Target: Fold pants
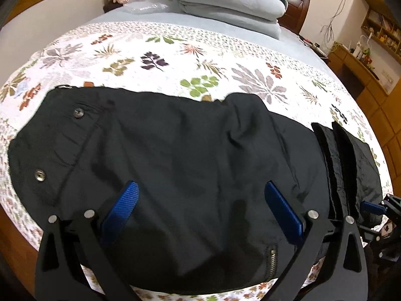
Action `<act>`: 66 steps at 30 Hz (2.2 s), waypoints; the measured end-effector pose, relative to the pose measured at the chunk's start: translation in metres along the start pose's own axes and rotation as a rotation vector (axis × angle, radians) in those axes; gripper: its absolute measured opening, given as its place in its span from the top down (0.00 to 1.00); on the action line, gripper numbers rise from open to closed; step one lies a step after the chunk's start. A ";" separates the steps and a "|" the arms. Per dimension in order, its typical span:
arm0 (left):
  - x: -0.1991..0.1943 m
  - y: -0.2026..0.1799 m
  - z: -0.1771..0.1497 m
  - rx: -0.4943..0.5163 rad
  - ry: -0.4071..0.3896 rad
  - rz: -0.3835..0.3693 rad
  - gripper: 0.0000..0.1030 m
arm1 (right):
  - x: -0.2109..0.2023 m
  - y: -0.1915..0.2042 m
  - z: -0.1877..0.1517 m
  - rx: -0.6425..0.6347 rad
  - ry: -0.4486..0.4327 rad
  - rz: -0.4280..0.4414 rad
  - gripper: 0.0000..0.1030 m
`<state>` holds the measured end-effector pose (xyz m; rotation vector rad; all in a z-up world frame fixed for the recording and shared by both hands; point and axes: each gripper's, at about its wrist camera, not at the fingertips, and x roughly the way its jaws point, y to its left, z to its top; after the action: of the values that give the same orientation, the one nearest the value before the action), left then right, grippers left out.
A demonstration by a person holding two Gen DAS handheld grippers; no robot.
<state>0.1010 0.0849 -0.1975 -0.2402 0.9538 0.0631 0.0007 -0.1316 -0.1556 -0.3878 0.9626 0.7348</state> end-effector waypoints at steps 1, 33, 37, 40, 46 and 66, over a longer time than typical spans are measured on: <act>-0.001 0.001 0.001 0.003 -0.002 0.002 0.02 | 0.002 0.003 0.000 -0.018 0.005 -0.019 0.55; -0.015 0.027 0.005 -0.023 -0.015 0.039 0.02 | 0.008 0.025 0.019 -0.090 -0.021 0.098 0.84; -0.016 0.030 0.006 -0.021 -0.017 0.046 0.02 | 0.018 0.026 0.011 -0.088 0.030 0.110 0.77; -0.021 0.038 0.010 -0.044 -0.022 0.050 0.02 | 0.011 0.021 0.012 -0.044 0.019 0.154 0.58; -0.045 0.084 0.010 -0.174 -0.038 0.091 0.02 | -0.007 0.015 0.018 0.016 -0.034 0.191 0.51; -0.023 0.212 -0.016 -0.702 0.070 -0.080 0.02 | -0.038 -0.046 0.035 0.189 -0.150 0.007 0.41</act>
<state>0.0411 0.2878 -0.2251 -0.9319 0.9631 0.3189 0.0414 -0.1577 -0.1059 -0.1616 0.8831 0.6631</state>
